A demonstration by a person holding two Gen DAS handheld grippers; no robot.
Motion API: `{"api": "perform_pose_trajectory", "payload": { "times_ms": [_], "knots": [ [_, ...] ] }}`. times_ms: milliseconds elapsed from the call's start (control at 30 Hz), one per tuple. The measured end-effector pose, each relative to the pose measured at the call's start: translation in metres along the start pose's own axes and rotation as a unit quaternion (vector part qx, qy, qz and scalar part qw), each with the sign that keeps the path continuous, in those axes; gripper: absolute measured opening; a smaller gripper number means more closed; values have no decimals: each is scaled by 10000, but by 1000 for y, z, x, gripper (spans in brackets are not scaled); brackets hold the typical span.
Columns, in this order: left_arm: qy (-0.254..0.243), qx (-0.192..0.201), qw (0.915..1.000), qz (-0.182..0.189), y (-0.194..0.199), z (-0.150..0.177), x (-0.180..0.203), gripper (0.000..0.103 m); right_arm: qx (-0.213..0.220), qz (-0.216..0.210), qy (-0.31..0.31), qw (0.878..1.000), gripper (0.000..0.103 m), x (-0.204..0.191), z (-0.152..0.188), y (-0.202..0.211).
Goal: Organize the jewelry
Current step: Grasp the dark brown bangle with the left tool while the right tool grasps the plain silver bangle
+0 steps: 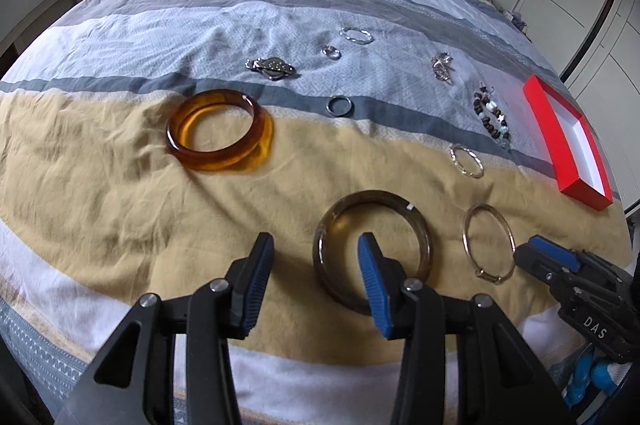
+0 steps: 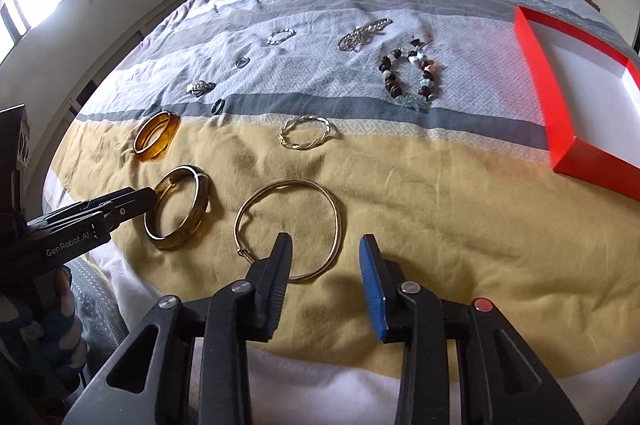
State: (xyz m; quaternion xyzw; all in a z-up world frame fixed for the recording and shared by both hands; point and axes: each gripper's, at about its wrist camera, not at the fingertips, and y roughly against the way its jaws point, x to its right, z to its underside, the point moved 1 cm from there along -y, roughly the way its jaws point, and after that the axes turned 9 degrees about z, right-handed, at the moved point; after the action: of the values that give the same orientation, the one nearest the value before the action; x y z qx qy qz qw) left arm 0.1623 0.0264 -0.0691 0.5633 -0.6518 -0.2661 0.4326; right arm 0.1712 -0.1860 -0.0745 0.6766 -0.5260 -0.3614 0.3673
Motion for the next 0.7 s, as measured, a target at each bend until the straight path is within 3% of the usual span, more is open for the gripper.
{"api": "perform_pose_trajectory", "payload": {
  "times_ms": [100, 300, 567, 633, 700],
  "knots": [
    [-10, -109, 9999, 17, -14, 0, -1, 41, -117, -84, 0, 9999, 25, 0, -2, -16],
    [-105, -393, 9992, 29, -42, 2, -5, 41, -189, -203, 123, 9995, 25, -1, 0, -37],
    [-290, -260, 9992, -26, -50, 2, -1, 41, -80, -248, 180, 9995, 17, -1, -1, -49],
    [-347, -193, 9992, -56, -48, 2, 2, 37, -55, -196, 185, 9996, 12, -1, -1, -47],
    [-443, -150, 9989, -100, -45, 2, 6, 22, -5, -88, 243, 9997, 8, -2, -1, -42]
  ]
}}
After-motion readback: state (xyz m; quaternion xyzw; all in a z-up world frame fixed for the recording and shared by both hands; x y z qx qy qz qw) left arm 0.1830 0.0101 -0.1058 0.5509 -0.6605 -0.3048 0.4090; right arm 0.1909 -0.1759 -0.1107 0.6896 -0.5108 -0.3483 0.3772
